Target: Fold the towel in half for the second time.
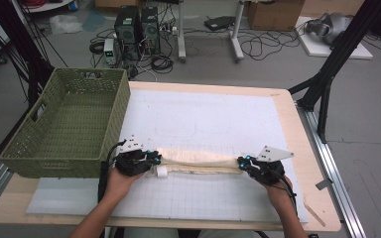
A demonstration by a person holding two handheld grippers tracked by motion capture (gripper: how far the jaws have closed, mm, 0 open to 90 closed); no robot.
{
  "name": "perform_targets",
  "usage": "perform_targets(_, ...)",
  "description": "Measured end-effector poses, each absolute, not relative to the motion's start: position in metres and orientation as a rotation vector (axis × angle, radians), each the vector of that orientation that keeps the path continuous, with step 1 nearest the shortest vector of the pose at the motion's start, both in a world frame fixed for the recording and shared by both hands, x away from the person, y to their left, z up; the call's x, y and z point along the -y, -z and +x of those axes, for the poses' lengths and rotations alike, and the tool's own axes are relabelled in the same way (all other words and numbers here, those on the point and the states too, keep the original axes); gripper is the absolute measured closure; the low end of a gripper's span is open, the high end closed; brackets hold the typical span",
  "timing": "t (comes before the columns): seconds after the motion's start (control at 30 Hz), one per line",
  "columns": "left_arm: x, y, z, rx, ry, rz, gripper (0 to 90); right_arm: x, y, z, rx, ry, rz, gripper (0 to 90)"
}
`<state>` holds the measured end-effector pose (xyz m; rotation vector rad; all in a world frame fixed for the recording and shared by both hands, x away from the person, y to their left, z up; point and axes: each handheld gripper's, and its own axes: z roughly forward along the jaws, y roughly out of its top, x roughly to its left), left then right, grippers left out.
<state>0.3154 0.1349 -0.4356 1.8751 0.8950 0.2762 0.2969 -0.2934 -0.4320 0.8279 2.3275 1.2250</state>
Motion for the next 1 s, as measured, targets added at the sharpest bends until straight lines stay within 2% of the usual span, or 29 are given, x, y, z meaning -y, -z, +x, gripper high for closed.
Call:
perform_targets(0.1, -0.133, 0.427, 0.315, -0.885, -0.282, 1.817, 51.1, 0.294, 0.432, 0.297, -2.330, -1.225, 0.826, 85.2)
perform_targets(0.13, -0.132, 0.424, 0.316, -0.874, -0.287, 1.806, 50.8, 0.294, 0.432, 0.296, -2.329, -1.223, 0.832, 85.1)
perform_targets(0.23, -0.128, 0.423, 0.322, -0.851, -0.301, 1.829, 55.4, 0.296, 0.431, 0.296, -2.334, -1.224, 0.841, 82.1)
perform_targets(0.37, -0.122, 0.434, 0.329, -0.870, -0.269, 1.888, 62.6, 0.301, 0.418, 0.295, -2.260, -1.319, 0.929, 65.0)
perform_targets(0.47, -0.119, 0.437, 0.330, -0.857, -0.269, 1.918, 66.9, 0.300, 0.404, 0.291, -2.173, -1.383, 0.960, 58.0)
perform_targets(0.67, -0.116, 0.441, 0.329, -0.874, -0.258, 1.950, 68.0, 0.273, 0.393, 0.298, -2.128, -1.369, 0.981, 55.9)
perform_targets(0.87, -0.118, 0.446, 0.326, -0.874, -0.254, 1.986, 68.3, 0.235, 0.414, 0.311, -2.236, -1.241, 0.993, 55.0)
perform_targets(1.0, -0.118, 0.448, 0.324, -0.865, -0.262, 2.010, 69.9, 0.224, 0.433, 0.310, -2.319, -1.178, 0.989, 55.8)
